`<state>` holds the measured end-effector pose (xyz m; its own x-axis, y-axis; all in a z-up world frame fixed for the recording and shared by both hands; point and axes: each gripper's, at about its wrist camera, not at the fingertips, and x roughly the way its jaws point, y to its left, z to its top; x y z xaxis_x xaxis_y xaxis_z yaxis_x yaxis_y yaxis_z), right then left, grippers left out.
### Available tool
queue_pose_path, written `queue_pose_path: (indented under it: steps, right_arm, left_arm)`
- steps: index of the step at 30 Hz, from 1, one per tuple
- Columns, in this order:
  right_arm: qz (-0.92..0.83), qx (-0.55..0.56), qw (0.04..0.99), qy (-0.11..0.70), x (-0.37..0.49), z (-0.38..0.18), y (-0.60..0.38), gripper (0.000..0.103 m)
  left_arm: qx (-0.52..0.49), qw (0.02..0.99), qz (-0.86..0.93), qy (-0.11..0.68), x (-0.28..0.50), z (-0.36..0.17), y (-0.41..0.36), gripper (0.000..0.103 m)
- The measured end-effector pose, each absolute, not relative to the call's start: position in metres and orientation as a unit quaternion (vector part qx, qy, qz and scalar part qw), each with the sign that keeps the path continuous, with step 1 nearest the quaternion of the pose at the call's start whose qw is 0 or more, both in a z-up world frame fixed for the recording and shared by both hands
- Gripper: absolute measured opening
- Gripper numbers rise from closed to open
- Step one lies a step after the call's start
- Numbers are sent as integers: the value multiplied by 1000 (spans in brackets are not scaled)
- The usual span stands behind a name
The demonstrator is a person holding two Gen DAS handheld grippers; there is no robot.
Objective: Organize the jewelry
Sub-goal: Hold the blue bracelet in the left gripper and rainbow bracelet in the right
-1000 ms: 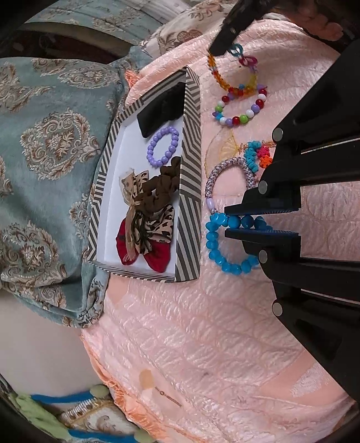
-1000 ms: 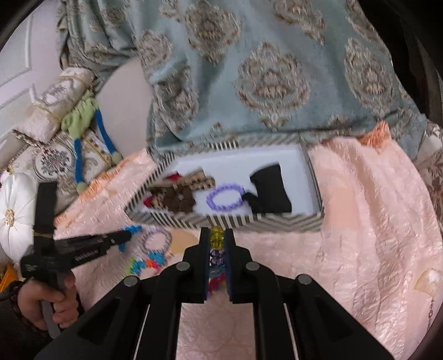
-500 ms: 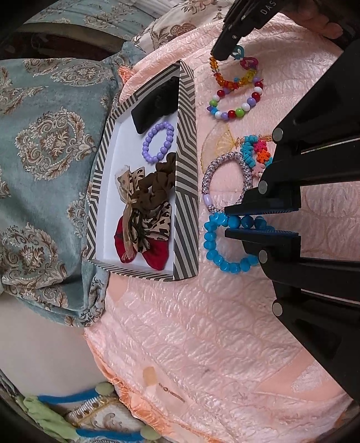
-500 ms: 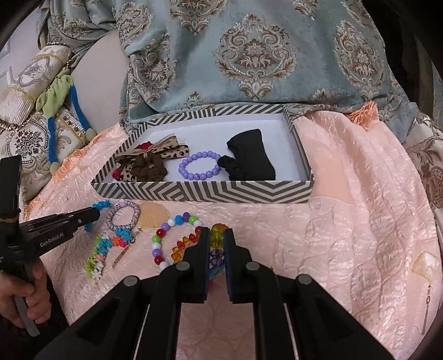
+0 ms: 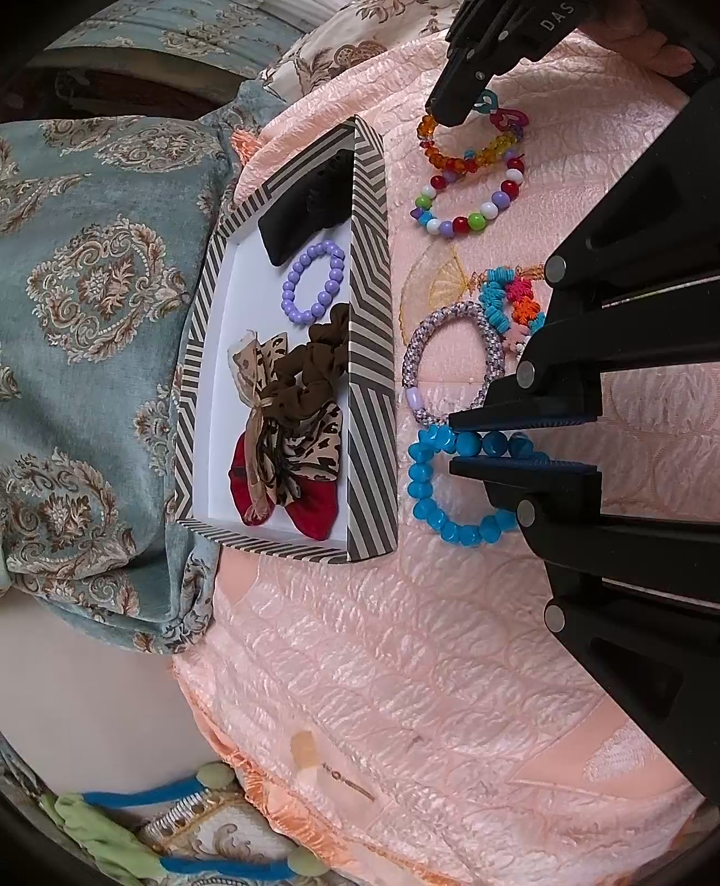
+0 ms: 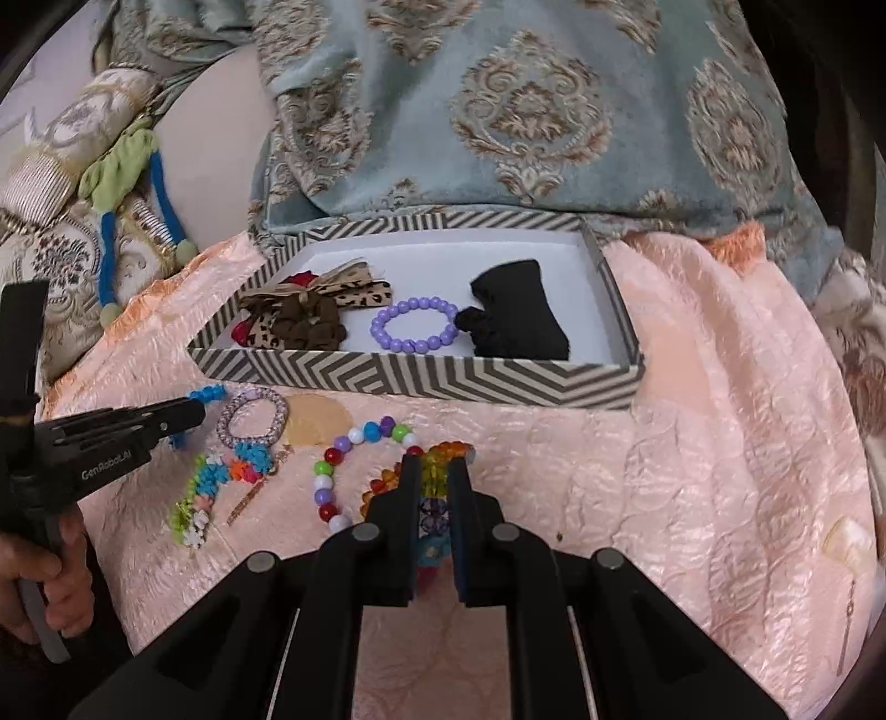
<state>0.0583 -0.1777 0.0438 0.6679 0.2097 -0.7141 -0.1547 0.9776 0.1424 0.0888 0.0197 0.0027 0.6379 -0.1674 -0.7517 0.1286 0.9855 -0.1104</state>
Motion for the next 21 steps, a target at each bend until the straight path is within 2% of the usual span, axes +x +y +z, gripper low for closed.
queue_pose_path:
  steps: [21]
  right_arm:
    - [107,0,916,387,54,49,-166,9]
  left_arm:
    - [-17,905,-83,417,87,2,19,0]
